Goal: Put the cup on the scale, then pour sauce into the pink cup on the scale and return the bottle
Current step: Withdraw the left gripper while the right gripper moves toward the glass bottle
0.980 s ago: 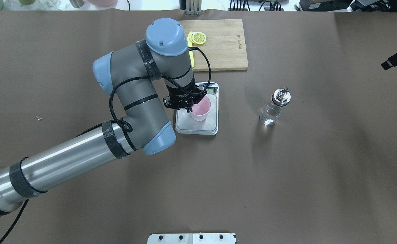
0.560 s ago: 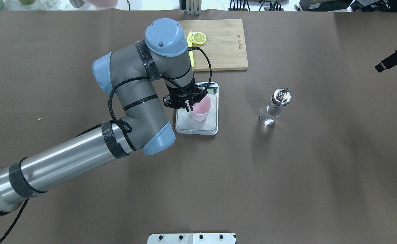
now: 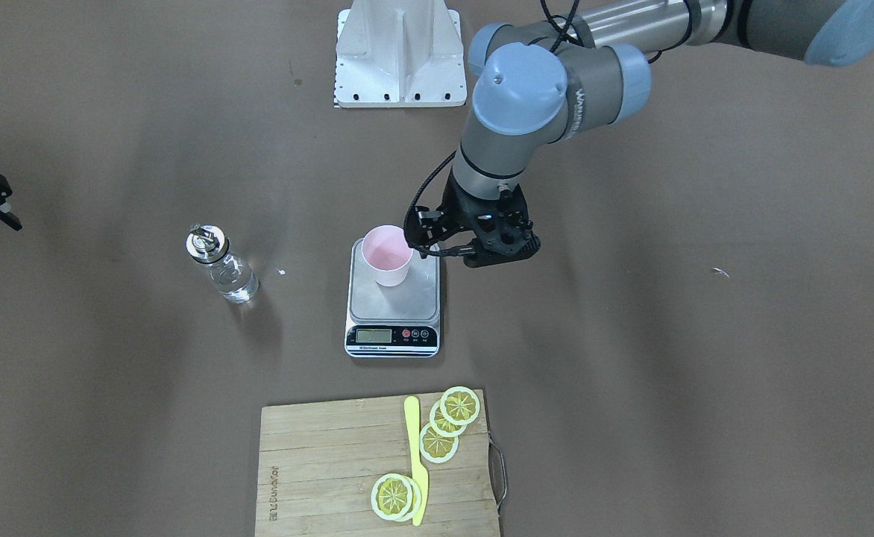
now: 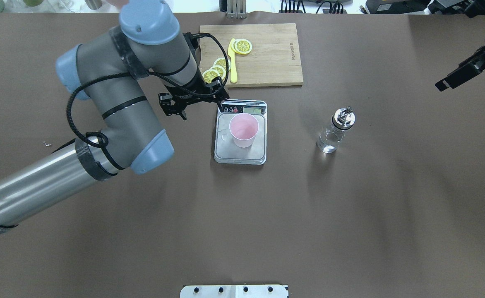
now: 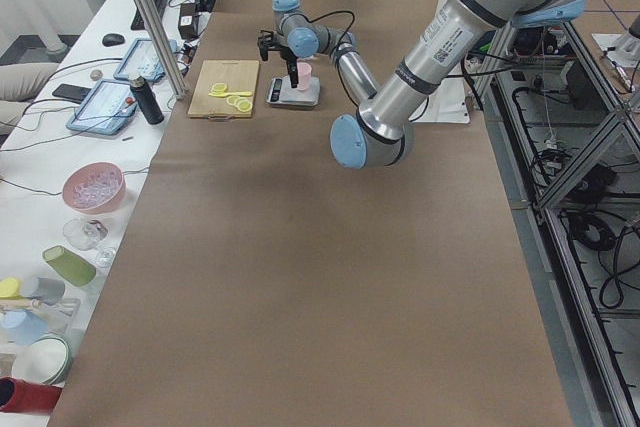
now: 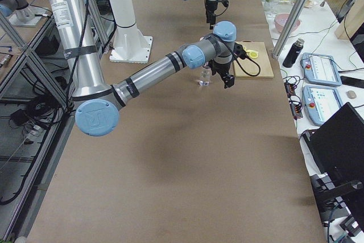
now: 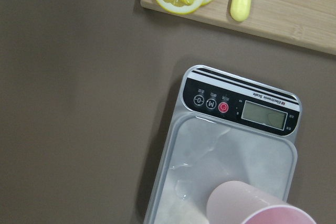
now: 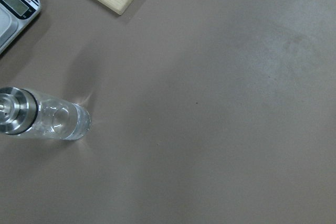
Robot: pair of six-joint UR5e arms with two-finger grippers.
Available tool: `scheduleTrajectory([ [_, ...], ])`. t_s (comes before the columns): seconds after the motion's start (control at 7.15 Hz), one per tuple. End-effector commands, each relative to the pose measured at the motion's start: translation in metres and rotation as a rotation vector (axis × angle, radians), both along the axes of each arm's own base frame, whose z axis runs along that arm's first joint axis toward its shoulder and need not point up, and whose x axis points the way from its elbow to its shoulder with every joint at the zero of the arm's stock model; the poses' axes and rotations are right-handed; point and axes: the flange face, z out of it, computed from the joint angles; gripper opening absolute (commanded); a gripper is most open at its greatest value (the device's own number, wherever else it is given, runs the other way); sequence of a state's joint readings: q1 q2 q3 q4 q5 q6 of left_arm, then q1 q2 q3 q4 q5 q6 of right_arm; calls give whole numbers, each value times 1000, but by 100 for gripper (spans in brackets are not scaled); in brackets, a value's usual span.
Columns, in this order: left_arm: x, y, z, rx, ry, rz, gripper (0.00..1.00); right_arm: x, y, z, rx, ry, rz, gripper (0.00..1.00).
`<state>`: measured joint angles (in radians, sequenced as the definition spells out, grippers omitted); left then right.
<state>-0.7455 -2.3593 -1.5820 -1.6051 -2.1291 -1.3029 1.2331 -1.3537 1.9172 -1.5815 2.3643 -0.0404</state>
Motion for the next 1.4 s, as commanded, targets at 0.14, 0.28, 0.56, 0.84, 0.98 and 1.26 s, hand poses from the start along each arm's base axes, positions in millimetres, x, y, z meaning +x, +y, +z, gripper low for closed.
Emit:
scheduleTrajectory([
  [0.14, -74, -24, 49, 45, 2, 31, 100, -9, 8, -8, 46, -60, -36, 100],
  [0.28, -86, -23, 66, 56, -10, 38, 100, -15, 11, -12, 53, -76, -42, 100],
  [0.56, -121, -26, 95, 125, -34, 63, 100, -21, 32, 20, 204, -119, -62, 100],
  [0.84, -137, -32, 109, 140, -48, 63, 100, -27, 33, 43, 217, -187, 27, 91],
  [0.98, -137, -32, 109, 141, -49, 62, 100, -37, 33, 53, 253, -206, 52, 100],
  [1.26, -141, -35, 111, 140, -53, 57, 100, -46, 32, 99, 330, -249, 74, 100],
])
